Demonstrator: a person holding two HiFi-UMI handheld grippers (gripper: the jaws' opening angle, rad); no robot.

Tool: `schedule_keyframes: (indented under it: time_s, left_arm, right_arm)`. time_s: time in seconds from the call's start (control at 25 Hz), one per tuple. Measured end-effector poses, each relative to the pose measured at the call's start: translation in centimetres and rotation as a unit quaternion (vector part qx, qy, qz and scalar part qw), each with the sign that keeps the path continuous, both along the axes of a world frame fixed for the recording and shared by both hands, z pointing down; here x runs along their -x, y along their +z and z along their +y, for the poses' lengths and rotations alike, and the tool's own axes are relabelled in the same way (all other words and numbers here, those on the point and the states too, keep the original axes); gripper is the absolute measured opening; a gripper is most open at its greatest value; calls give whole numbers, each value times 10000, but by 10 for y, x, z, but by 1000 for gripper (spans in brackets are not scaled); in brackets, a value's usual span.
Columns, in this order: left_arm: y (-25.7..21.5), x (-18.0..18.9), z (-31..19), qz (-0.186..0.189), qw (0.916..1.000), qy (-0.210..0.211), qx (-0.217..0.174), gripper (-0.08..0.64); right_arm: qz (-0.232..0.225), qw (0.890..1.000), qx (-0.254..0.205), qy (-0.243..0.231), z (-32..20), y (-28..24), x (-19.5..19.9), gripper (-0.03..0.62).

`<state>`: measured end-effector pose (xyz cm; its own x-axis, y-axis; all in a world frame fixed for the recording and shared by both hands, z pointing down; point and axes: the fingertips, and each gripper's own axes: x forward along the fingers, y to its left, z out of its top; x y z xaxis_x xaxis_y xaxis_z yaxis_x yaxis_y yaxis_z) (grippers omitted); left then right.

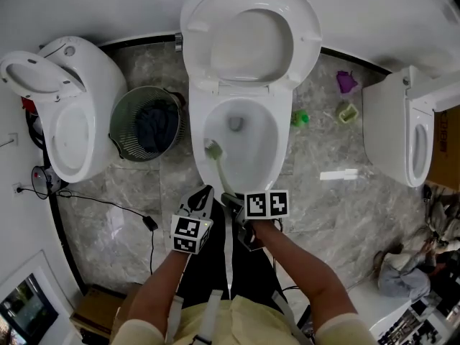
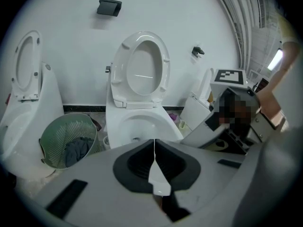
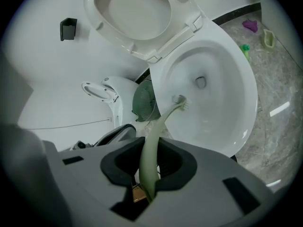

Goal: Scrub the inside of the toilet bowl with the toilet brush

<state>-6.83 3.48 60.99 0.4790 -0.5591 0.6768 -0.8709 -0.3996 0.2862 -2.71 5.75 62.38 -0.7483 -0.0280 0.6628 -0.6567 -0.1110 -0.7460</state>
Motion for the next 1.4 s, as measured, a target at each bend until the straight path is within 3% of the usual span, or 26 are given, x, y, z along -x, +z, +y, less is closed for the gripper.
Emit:
schedule_keyframes:
  time_s: [0.84,1.24,1.4]
  left_arm:
    - [0,4,-18,-28,10000,-24,-73,14]
    - [2,3,-21,-8,10000,-9,-47,14]
    - [1,0,-21,-8,10000,51,-45,15]
  right_arm:
    - [192,9970,-698,262,-63,13,4,81]
    - [722,9795,-1671,-858,-91,6,-6,83]
    - [1017,9737,-1838,-886,-104,10,-23,83]
